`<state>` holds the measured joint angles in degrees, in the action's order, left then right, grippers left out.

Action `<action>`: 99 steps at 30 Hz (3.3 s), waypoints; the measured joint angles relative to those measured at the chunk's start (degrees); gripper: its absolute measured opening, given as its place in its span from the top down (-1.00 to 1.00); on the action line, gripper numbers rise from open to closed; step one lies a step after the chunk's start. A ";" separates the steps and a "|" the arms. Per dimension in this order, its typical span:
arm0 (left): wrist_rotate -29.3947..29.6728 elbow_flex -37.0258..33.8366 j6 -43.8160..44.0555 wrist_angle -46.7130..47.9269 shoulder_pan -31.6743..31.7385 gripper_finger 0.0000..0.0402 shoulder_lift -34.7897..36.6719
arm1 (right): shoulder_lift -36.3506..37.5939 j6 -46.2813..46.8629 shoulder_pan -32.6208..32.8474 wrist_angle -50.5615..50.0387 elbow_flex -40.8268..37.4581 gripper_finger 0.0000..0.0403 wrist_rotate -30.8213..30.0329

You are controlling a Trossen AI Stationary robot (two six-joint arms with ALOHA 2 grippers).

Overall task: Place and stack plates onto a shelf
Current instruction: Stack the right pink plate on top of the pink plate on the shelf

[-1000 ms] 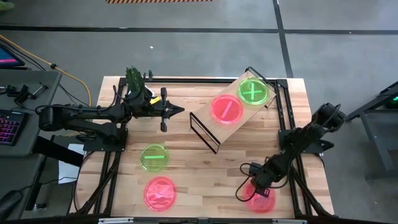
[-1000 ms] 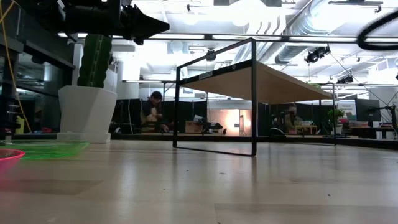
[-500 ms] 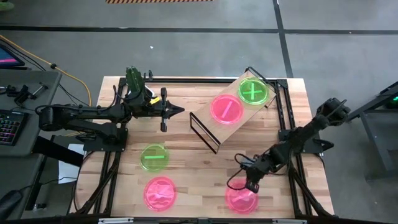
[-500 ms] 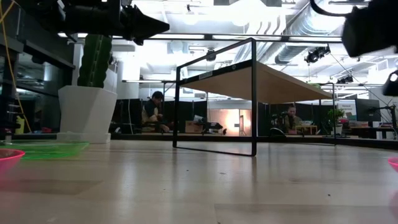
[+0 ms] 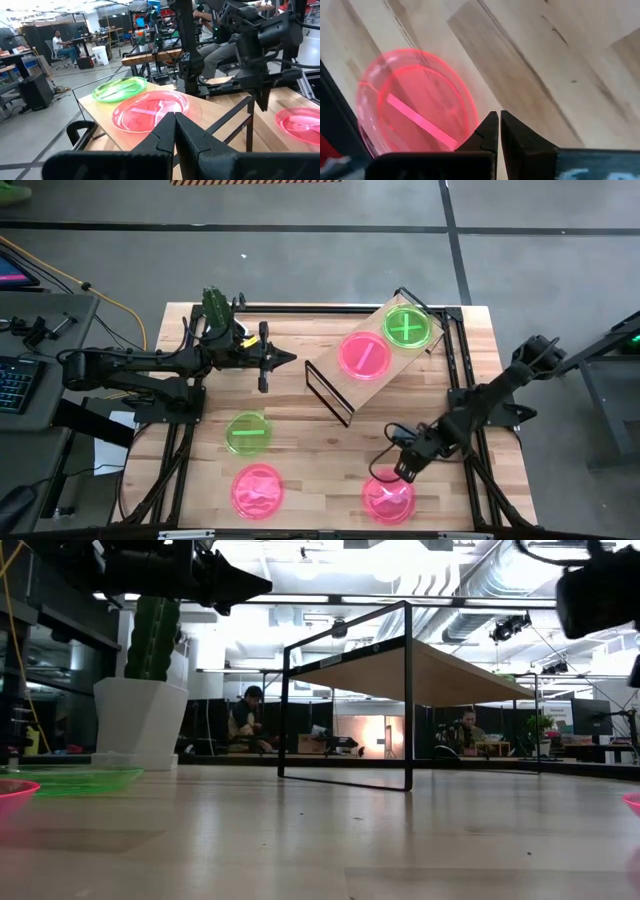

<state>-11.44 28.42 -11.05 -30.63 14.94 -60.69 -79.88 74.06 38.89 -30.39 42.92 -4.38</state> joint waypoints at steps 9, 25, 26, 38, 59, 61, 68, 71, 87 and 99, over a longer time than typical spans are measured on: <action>0.00 0.00 -0.02 -0.02 0.00 1.00 0.00 | -0.01 19.54 12.07 17.06 -9.24 0.96 -19.36; 0.00 0.00 0.04 -0.55 0.00 1.00 0.00 | -5.87 18.96 14.35 32.09 -13.86 0.15 -25.62; 0.00 0.00 0.24 -0.55 0.00 1.00 0.00 | -6.89 18.27 14.25 32.80 -13.84 0.14 -25.26; 0.04 0.00 -0.04 -0.55 0.02 1.00 0.00 | -11.58 13.15 14.10 38.94 -13.73 0.14 -25.05; 0.04 0.00 -0.04 -0.52 0.02 1.00 0.00 | -11.65 6.96 13.85 36.84 -13.71 0.71 -22.95; 0.04 0.00 -0.04 -0.52 0.02 1.00 0.00 | -11.65 6.91 13.49 36.60 -13.73 0.89 -22.55; 0.05 0.00 -0.07 -0.52 0.02 1.00 0.00 | -11.72 6.51 12.48 38.25 -13.79 0.98 -21.55; 0.04 0.00 -0.07 -0.52 0.02 1.00 0.00 | -11.76 5.79 11.63 40.08 -13.79 0.99 -20.24; 0.04 0.00 0.54 -0.90 0.00 1.00 0.00 | -10.66 -4.27 2.96 46.36 -13.80 1.00 -7.81; 0.04 -0.02 1.40 -0.61 0.00 1.00 0.00 | 2.00 -11.13 -0.28 38.49 -13.79 1.00 -11.07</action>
<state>-11.40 28.40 -9.65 -31.25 14.94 -60.69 -77.88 62.92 38.61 8.09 29.12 -15.44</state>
